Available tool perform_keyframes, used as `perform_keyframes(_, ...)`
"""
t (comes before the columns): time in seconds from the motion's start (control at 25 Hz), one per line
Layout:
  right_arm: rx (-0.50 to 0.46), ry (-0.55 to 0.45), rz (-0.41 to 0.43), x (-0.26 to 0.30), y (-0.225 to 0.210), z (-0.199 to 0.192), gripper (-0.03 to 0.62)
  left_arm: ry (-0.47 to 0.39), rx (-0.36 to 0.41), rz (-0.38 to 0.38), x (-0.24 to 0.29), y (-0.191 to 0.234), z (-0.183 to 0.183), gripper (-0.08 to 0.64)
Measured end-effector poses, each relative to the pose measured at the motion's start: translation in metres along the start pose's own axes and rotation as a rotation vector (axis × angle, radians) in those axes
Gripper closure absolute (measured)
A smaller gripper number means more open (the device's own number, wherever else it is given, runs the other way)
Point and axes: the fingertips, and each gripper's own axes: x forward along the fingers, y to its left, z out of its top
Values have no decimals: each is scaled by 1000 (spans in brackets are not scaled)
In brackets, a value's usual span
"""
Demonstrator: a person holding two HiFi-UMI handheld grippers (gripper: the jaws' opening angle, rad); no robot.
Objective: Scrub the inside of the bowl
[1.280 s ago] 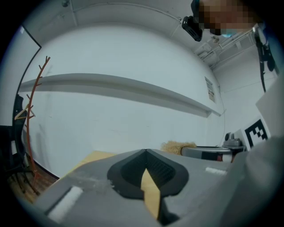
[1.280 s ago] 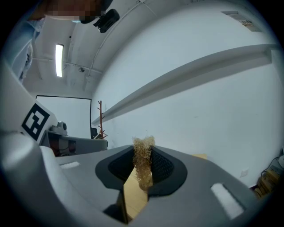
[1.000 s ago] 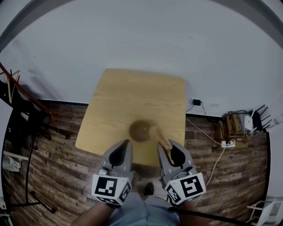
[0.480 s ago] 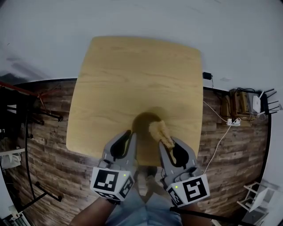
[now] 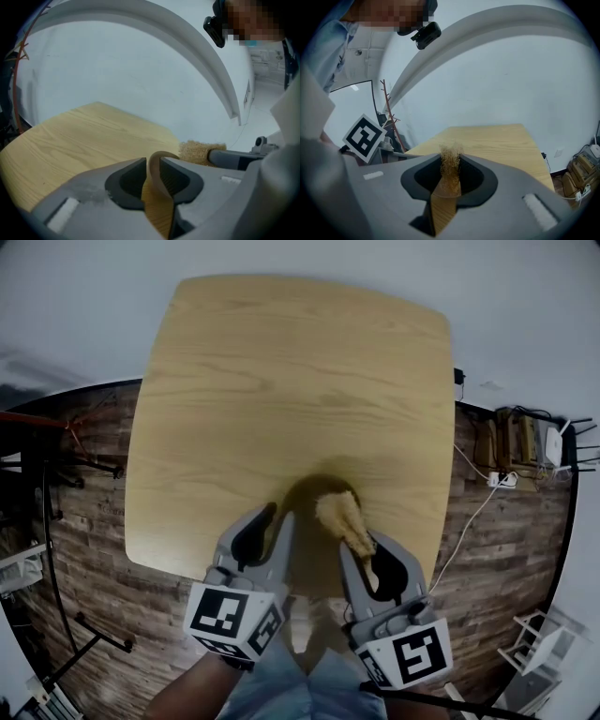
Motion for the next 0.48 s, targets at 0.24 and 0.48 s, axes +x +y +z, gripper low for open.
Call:
perform_keyframes(0.24,5,15,-1,9,0,-4,503,29,-12,-12,11,8,-5,463)
perform_keyframes(0.48,10,24,-7,11,-3,-9,503,53,-4,-10,15,9,-11,463)
